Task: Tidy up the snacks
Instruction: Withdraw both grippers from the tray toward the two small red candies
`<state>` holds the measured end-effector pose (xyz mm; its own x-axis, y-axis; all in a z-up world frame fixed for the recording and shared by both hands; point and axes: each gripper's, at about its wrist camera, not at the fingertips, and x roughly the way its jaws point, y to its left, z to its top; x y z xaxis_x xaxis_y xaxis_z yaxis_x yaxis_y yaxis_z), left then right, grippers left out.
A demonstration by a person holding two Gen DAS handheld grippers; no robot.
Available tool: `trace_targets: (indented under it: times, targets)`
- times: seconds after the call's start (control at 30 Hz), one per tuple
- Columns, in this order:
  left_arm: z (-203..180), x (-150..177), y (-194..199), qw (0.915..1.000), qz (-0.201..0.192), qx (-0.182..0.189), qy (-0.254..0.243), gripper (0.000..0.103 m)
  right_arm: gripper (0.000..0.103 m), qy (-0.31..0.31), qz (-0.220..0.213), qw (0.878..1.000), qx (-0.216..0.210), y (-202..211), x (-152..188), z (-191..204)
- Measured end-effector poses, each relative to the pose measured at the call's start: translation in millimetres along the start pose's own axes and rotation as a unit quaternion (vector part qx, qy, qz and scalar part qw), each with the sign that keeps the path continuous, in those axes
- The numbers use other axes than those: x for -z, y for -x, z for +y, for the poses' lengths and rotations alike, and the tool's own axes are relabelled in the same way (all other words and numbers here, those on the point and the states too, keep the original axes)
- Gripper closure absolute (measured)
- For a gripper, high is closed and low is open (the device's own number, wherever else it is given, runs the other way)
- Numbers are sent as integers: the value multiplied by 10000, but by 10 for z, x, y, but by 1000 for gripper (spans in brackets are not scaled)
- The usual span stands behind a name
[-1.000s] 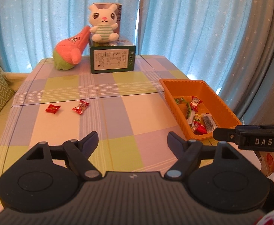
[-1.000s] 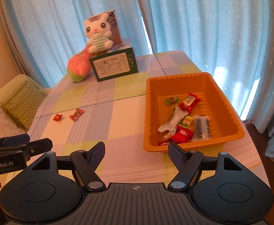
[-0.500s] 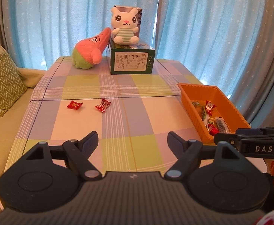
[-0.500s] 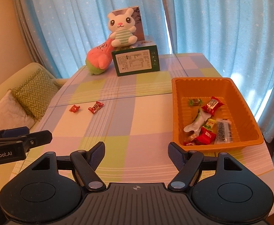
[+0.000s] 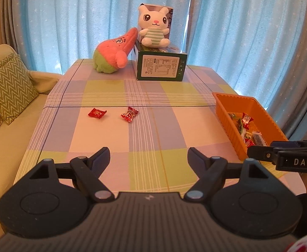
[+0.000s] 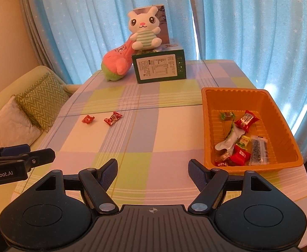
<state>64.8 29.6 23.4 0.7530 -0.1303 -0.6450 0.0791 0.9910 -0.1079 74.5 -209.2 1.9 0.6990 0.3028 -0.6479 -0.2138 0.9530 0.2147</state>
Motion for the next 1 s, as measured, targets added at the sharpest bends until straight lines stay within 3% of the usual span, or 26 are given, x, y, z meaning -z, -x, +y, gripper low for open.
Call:
trace_targets:
  times: [0.47, 1.0]
  targets:
    - [329, -28, -249, 9994, 92, -250, 218, 19, 29, 160, 134, 9997, -129, -387, -87, 198]
    - [862, -173, -983, 9961, 180, -667, 552, 4, 29, 233, 319, 9987, -319, -1276, -367, 386]
